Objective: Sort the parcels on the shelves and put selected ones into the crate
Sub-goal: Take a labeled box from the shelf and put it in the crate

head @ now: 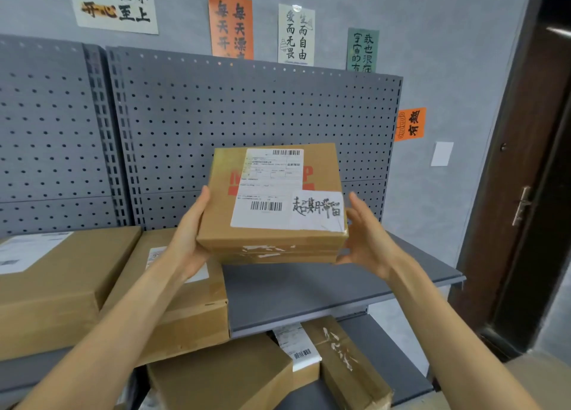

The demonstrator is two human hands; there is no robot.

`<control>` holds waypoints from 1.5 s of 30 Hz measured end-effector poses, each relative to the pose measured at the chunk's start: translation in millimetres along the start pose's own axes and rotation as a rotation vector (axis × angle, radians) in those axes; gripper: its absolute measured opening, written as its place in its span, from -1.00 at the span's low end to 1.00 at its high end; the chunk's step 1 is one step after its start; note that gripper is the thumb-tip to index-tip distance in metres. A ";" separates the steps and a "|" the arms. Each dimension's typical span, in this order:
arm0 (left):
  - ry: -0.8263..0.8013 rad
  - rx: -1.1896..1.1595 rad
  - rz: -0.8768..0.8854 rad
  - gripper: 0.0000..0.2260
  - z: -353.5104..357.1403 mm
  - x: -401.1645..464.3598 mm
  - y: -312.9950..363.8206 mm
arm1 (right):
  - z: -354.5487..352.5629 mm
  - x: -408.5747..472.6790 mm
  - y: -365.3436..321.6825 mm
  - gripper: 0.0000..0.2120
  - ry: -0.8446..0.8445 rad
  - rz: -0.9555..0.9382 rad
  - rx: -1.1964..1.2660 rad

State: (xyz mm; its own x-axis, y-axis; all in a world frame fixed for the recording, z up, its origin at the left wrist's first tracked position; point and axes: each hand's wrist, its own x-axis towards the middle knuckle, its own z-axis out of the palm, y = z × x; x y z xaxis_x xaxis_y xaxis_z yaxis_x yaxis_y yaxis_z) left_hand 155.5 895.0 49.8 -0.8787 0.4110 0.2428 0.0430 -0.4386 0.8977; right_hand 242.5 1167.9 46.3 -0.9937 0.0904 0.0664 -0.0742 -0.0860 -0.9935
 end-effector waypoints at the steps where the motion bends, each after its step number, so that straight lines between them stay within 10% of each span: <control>1: 0.013 0.014 0.003 -0.53 0.1 0.7 -1.1 | 1.9 0.4 -1.5 -0.17 0.023 0.000 0.006; 21: -0.012 0.086 0.066 -0.50 50.9 -6.8 -23.6 | -7.4 -36.9 -3.2 -0.52 0.195 -0.201 0.067; 45: -0.901 -0.147 -0.370 -0.47 152.5 -174.6 -131.3 | 81.8 -390.7 87.4 -0.41 1.204 -0.332 0.087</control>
State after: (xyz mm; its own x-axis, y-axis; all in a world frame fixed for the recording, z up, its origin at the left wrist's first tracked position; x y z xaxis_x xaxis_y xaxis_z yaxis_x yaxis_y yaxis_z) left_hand 375.8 1002.8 -54.3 -0.1309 0.9709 0.2003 -0.2746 -0.2296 0.9337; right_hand 617.3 1044.0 -59.0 -0.2214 0.9651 0.1400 -0.3568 0.0534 -0.9326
